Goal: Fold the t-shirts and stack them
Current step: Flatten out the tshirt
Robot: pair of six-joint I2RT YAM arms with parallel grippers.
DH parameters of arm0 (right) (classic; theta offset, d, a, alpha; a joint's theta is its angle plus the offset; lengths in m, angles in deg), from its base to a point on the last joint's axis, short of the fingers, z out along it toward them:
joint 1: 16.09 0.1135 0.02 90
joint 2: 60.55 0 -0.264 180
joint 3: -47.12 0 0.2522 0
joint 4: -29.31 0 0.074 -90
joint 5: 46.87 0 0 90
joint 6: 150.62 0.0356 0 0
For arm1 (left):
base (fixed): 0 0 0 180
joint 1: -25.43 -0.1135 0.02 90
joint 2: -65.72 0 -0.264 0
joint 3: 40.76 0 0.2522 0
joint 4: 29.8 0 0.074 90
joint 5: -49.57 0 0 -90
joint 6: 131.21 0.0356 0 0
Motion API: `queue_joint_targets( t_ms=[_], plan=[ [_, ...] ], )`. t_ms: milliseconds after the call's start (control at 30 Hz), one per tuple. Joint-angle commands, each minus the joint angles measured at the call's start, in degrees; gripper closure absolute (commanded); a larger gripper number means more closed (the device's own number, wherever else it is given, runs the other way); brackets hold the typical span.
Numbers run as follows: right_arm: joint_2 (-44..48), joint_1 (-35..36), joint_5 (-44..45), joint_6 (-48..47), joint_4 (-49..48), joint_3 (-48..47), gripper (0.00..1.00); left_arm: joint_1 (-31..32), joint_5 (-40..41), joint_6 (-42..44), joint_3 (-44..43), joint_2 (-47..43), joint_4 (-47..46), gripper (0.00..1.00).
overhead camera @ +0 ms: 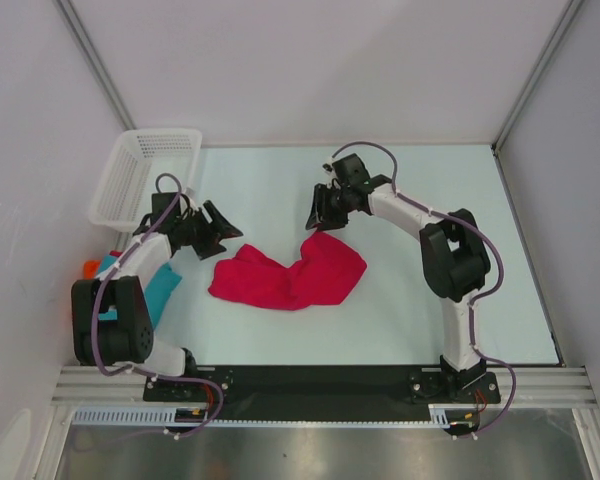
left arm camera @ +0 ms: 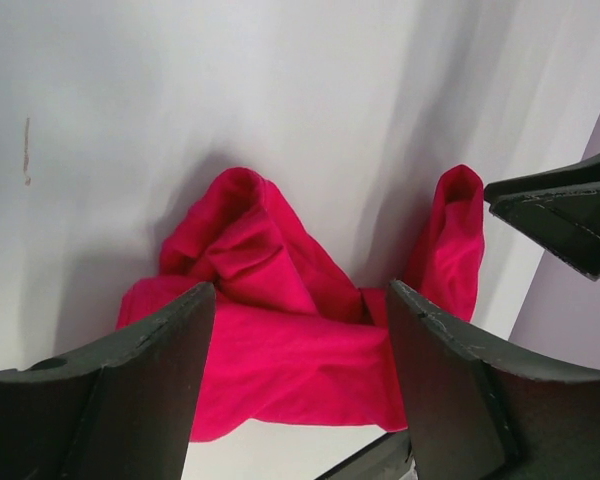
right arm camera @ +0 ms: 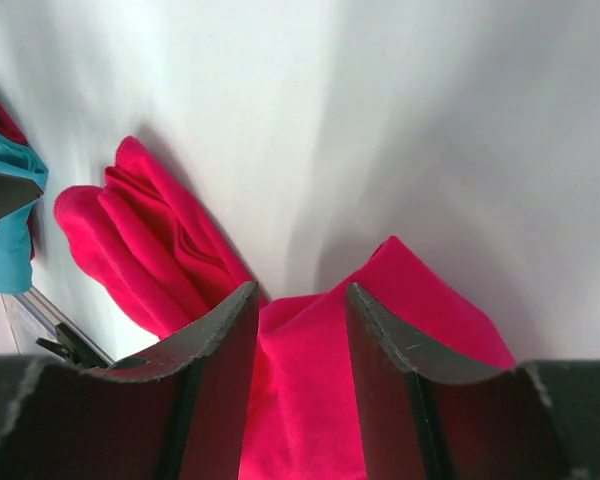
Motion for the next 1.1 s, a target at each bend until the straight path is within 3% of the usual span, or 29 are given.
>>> queue_joint_targets(
  t_ms=[0,433,467,600,700,767,800,833,1067],
  plan=[
    [-1.93,0.26,-1.69,-0.77,1.65,-2.9,0.55,-0.43,-2.91,-1.07,-1.04,3.45,-4.83,0.27],
    [-1.4,0.17,-1.33,-1.74,2.96,-1.4,0.56,6.51,-5.2,-4.58,-2.72,11.37,-11.16,0.28],
    [-1.32,0.17,-1.51,-1.74,2.97,-1.31,0.67,6.78,-5.46,-4.93,-2.8,11.81,-11.6,0.28],
    [-1.23,-0.01,-2.13,-1.74,3.23,-0.79,0.89,7.66,-5.99,-5.11,-2.63,12.34,-11.87,0.32],
    [-0.88,-0.1,-2.65,-1.74,3.14,-0.44,1.0,7.66,-7.04,-4.94,-2.45,11.99,-12.13,0.47],
    [-0.35,-0.18,-3.27,-1.65,2.7,0.0,1.0,7.57,-7.74,-4.85,-2.45,11.9,-12.22,0.72],
    [-0.26,-0.18,-3.88,-1.65,2.35,0.27,1.0,7.57,-7.84,-4.85,-2.45,11.81,-12.31,0.94],
    [0.0,-0.18,-4.06,-1.65,2.18,0.62,1.0,7.66,-7.92,-4.94,-2.37,11.81,-12.22,1.0],
    [5.53,-0.36,-1.17,-3.14,-0.2,3.43,1.0,7.66,-7.31,-5.11,-2.1,9.88,-12.31,1.0]
  ],
)
